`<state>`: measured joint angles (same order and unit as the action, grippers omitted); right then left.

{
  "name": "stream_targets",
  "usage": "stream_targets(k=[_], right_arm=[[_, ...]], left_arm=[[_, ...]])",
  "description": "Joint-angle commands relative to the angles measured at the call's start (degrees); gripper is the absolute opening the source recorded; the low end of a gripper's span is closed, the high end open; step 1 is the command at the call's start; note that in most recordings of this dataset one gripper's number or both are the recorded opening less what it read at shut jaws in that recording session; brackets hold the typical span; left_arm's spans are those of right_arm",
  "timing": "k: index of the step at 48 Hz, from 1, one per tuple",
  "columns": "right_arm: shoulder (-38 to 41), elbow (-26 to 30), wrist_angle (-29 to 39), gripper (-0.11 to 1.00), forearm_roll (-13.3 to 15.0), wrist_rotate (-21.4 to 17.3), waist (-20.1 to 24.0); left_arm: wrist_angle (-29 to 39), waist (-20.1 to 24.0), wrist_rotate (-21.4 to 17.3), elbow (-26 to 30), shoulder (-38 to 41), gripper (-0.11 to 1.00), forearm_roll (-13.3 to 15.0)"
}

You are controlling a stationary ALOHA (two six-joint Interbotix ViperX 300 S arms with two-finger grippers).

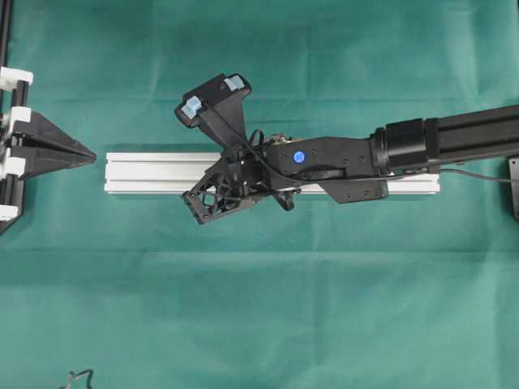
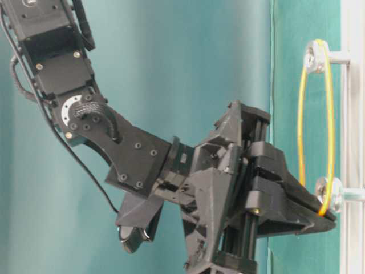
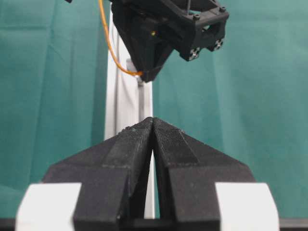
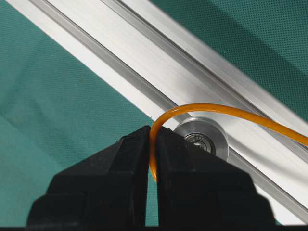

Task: Hook the rubber onto the shaft.
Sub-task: 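Rotate the right gripper and stretch the band toward the left peg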

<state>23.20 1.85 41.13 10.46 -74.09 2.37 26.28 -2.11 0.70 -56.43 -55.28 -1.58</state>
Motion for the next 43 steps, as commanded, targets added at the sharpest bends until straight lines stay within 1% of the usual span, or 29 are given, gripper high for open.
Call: stream_targets(k=[1, 15, 43], right_arm=[[-1.1, 1.6, -0.6, 0.06, 0.2, -0.1, 0.0], [-0.9, 1.6, -1.9, 0.06, 0.2, -0.1, 0.0], [-0.2, 1.6, -1.9, 0.06, -0.2, -0.2, 0.0]], left_arm=[[-0.3, -0.2, -0.1, 1.8, 0.4, 0.0, -0.2], [-0.2, -0.2, -0.1, 1.8, 0.4, 0.0, -0.2], [-0.3, -0.2, -0.1, 1.8, 0.4, 0.0, -0.2]])
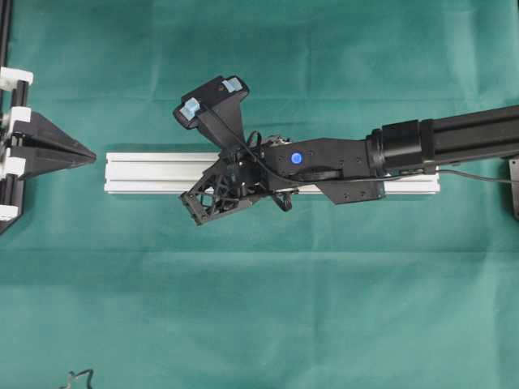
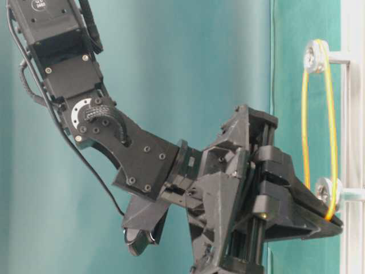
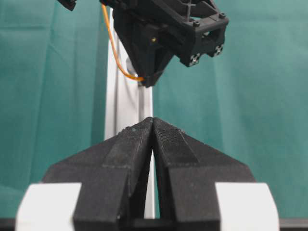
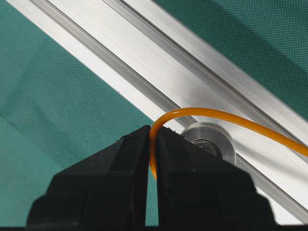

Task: Hook the rubber onto the shaft.
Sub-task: 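Rotate the right gripper and stretch the band toward the left peg, then lower the band loop down over the left metal peg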

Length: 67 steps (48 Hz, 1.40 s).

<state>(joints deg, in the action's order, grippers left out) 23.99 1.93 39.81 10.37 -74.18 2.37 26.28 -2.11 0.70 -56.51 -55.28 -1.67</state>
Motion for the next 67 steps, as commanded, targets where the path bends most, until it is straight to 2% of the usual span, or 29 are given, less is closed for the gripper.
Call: stream_targets(k=[1, 54, 67], right_arm=[[-1.0, 1.5, -0.6, 0.06, -0.1, -0.1, 0.1], [-0.4, 1.1, -0.3, 0.06, -0.2, -0.1, 1.1], [-0.9, 0.7, 2.1, 0.06, -0.2, -0.1, 2.4]], left_arm=[[-0.3, -0.2, -0.1, 1.8, 0.4, 0.0, -0.1], [-0.1, -0.2, -0.1, 1.8, 0.4, 0.0, -0.1], [-0.1, -0.2, -0.1, 1.8, 0.4, 0.0, -0.1]])
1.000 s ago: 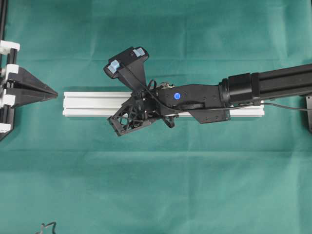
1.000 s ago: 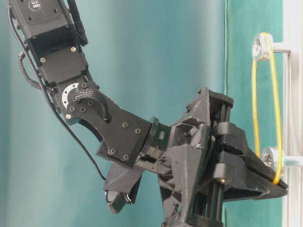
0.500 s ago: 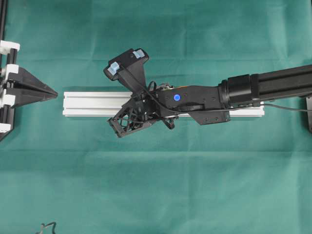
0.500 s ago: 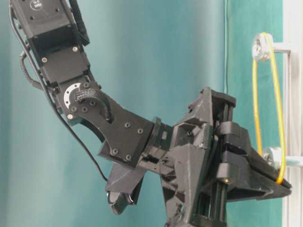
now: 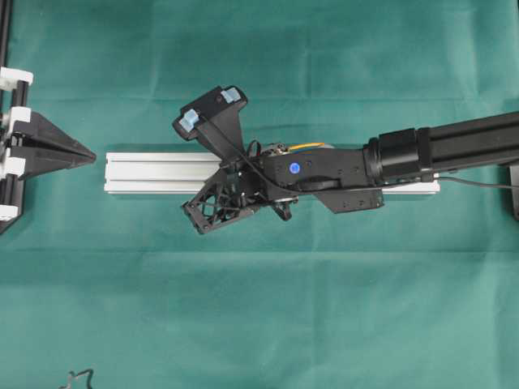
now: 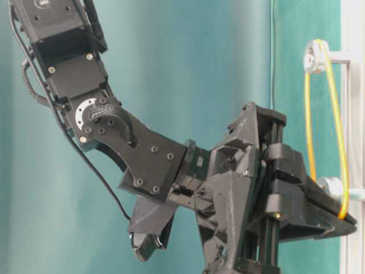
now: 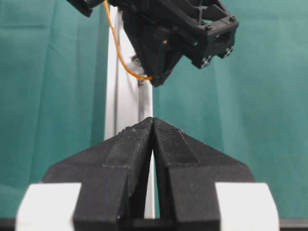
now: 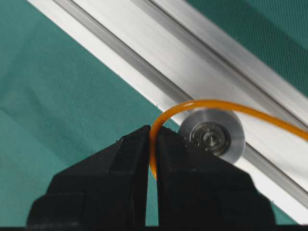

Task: Hook the rubber onto the shaft.
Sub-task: 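Lower the band loop down over the left metal peg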

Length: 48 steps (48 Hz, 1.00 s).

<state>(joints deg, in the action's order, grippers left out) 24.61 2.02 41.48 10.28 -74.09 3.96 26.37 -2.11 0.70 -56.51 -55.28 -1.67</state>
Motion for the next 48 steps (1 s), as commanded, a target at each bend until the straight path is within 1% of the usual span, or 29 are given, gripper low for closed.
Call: stream_targets(k=[1, 20, 48], right_arm=[[-1.7, 0.5, 0.8, 0.06, -0.1, -0.2, 0.9], [-6.1, -4.6, 1.8, 0.06, -0.1, -1.0, 1.5], [-11.2, -11.5, 1.8, 0.06, 0.1, -0.9, 1.7]], left_arm=[[-0.2, -0.2, -0.1, 1.8, 0.4, 0.0, -0.1], [-0.2, -0.2, -0.1, 1.8, 0.4, 0.0, -0.1], [-0.2, -0.2, -0.2, 1.8, 0.4, 0.0, -0.1]])
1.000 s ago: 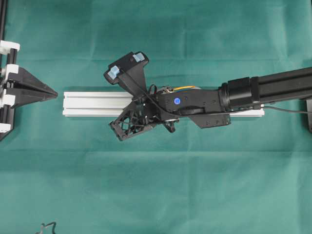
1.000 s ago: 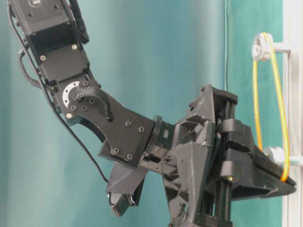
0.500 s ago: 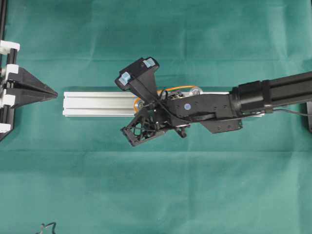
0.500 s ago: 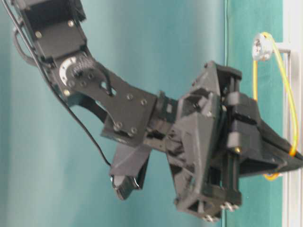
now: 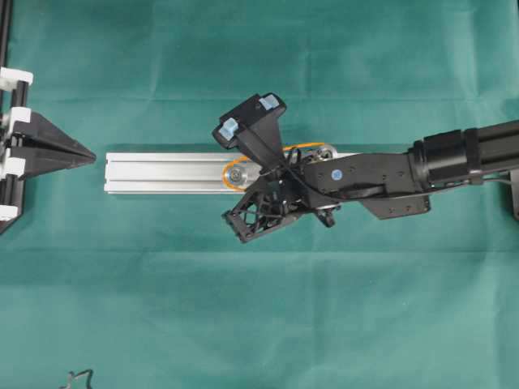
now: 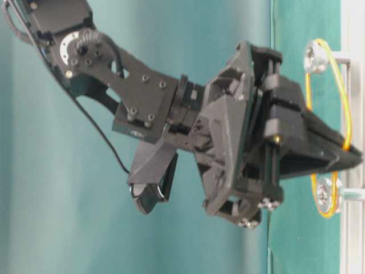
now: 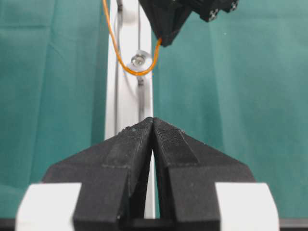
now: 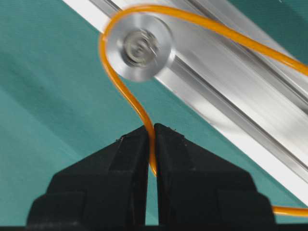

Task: Hook the rubber onto the shaft.
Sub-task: 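Lower the band loop down over the left metal peg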

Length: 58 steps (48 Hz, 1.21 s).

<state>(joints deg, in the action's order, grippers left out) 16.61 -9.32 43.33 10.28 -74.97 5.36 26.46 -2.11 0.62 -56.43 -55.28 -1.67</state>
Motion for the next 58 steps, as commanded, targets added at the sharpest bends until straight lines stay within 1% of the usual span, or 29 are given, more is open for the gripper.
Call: stream_targets(k=[1, 11, 26, 36, 40, 42, 44, 47, 55, 57, 58], right_arm=[[-3.3, -0.4, -0.1, 0.06, 0.0, 0.0, 0.3], [-4.7, -2.3, -0.4, 0.06, 0.0, 0.3, 0.2], [-4.8, -2.4, -1.8, 0.06, 0.2, 0.4, 0.3], [-4.7, -2.4, -2.2, 0.06, 0.1, 1.2, 0.3], [-4.8, -2.4, -2.2, 0.08, 0.1, 1.3, 0.3], [-4.8, -2.4, -2.2, 0.13, 0.2, 1.3, 0.3], [-4.8, -2.4, -2.2, 0.2, 0.2, 1.3, 0.3], [-4.8, -2.4, -2.2, 0.37, 0.2, 1.4, 0.3], [-4.8, -2.4, -2.2, 0.86, 0.2, 1.4, 0.3], [-4.8, -2.4, -2.2, 0.92, 0.2, 1.4, 0.3], [-4.8, -2.4, -2.2, 0.93, 0.3, 1.5, 0.3]], left_arm=[[-0.2, -0.2, 0.0, 1.8, 0.4, 0.0, -0.1], [-0.3, -0.2, -0.1, 1.8, 0.4, 0.0, -0.1], [-0.3, -0.2, -0.1, 1.8, 0.4, 0.0, -0.1], [-0.3, -0.2, -0.1, 1.8, 0.4, 0.0, -0.1], [-0.3, -0.2, -0.1, 1.8, 0.4, 0.0, -0.1], [-0.3, -0.2, -0.1, 1.8, 0.4, 0.0, -0.1], [-0.3, -0.2, -0.1, 1.8, 0.4, 0.0, -0.1], [-0.3, -0.2, -0.1, 1.8, 0.4, 0.0, -0.1], [-0.3, -0.2, -0.1, 1.8, 0.4, 0.0, -0.1], [-0.2, -0.2, -0.1, 1.8, 0.4, 0.0, -0.1], [-0.2, -0.2, -0.1, 1.8, 0.4, 0.0, -0.1]])
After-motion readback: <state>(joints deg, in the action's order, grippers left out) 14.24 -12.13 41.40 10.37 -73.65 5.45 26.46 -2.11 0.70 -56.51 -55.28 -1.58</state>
